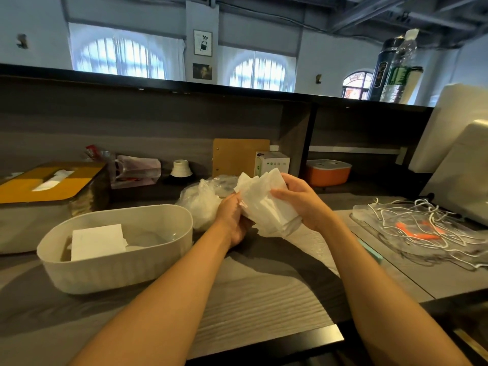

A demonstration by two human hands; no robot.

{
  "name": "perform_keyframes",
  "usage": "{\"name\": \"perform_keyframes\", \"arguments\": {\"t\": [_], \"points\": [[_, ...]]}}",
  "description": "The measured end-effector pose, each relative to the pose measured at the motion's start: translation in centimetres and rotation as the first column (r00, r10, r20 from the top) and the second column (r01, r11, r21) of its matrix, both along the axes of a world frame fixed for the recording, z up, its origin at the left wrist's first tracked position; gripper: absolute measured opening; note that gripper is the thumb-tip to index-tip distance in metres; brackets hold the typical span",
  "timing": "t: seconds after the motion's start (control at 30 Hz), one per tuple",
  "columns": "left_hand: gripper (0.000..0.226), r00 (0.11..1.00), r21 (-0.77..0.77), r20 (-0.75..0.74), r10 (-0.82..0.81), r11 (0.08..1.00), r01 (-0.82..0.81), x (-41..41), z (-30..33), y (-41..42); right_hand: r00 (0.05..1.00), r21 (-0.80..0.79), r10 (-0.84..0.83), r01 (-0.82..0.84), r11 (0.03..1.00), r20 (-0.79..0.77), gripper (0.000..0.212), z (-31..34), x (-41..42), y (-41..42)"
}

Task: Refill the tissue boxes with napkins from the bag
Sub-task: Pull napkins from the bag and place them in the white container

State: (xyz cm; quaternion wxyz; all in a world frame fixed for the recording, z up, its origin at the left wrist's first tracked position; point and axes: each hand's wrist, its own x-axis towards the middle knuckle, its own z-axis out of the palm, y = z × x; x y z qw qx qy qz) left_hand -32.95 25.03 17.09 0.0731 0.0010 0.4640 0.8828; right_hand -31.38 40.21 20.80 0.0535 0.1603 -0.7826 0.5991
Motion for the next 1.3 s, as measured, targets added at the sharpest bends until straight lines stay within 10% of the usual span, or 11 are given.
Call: {"name": "perform_keyframes", "arguments": {"t": [0.27, 0.5, 0.8, 1.3], "points": [[0.019, 0.996, -0.055, -0.005, 0.085, 0.995, -0.085, -0.1, -0.4, 0.0, 0.991, 0.108, -0.136, 0.133, 0.985, 0.015, 0.025, -0.4, -0.6, 0.1], [0.040, 0.998, 0.076, 0.058, 0.001, 0.997, -0.006, -0.9, -0.9, 0.4, 0.980, -0.302, -0.185, 0.155, 0.941, -0.075, 0.018, 0.6, -0.2, 0.3], [0.057, 0.991, 0.019, 0.041, -0.125, 0.992, 0.124, -0.2, -0.9, 0.3, 0.980, 0.187, -0.197, 0.197, 0.963, -0.019, 0.024, -1.0, -0.6, -1.8], [0.050, 0.988, -0.015, -0.069, -0.139, 0.990, 0.138, 0.5, -0.4, 0.1, 0.959, 0.185, -0.273, 0.284, 0.941, -0.081, 0.021, -1.3, -0.9, -1.2]]}}
